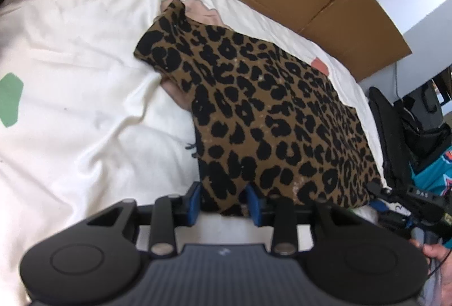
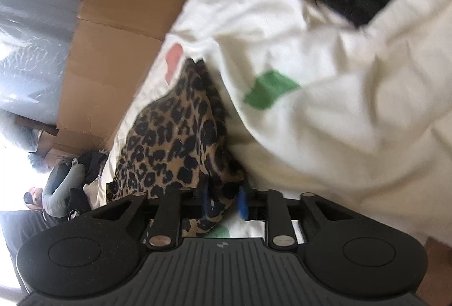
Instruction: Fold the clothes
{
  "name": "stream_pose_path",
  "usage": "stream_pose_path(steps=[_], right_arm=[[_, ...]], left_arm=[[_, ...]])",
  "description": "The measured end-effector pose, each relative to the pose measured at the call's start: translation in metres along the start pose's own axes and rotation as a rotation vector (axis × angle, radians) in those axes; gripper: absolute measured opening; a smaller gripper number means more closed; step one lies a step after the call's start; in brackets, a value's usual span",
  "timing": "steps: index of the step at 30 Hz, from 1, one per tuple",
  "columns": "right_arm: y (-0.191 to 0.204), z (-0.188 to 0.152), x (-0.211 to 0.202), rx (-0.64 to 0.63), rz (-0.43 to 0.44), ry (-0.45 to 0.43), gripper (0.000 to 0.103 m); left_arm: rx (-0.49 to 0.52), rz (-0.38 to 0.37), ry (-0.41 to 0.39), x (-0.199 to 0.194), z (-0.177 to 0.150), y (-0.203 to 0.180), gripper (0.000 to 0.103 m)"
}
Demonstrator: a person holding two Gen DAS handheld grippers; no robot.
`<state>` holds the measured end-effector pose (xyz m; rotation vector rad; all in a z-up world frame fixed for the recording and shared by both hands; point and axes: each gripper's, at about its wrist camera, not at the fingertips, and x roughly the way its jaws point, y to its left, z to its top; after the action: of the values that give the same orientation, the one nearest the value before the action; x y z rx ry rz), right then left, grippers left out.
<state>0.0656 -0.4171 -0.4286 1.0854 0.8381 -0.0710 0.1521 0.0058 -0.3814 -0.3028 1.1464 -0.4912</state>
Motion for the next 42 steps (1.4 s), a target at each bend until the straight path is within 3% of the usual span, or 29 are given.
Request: stream_pose_path(steps=[1,4,7,11,27,42], right_arm=[[-0.002,0.0,0.004,0.006,0.012,0.02,0.027],[-0.004,0.001,0.006,0.005,0.035,0.022,0.023],[-0.003,0.002,0.006,-0.005,0.036,0.024,0.013],[-0.001,0.0,0.004,-0.016,0.045,0.032,0.01],[0.011,-0.012,-0.004,-0.06,0.067,0.09,0.009],[0.019,-0.033,-0.017,-0.114,0.053,0.173,0.009]], left_arm=[[-0.007,0.004,0.006,0.001,0.0,0.002,0.016],[-0.022,-0.004,0.024,0.0,0.005,0.004,0.009],[0.001,0.005,0.031,-0.003,0.009,0.0,0.008],[-0.027,0.003,0.028,-0.012,0.014,0.003,0.007],[-0.02,0.009,0.022,-0.028,0.018,0.005,0.005],[0.004,0.02,0.108,-0.042,0.013,0.002,0.004]])
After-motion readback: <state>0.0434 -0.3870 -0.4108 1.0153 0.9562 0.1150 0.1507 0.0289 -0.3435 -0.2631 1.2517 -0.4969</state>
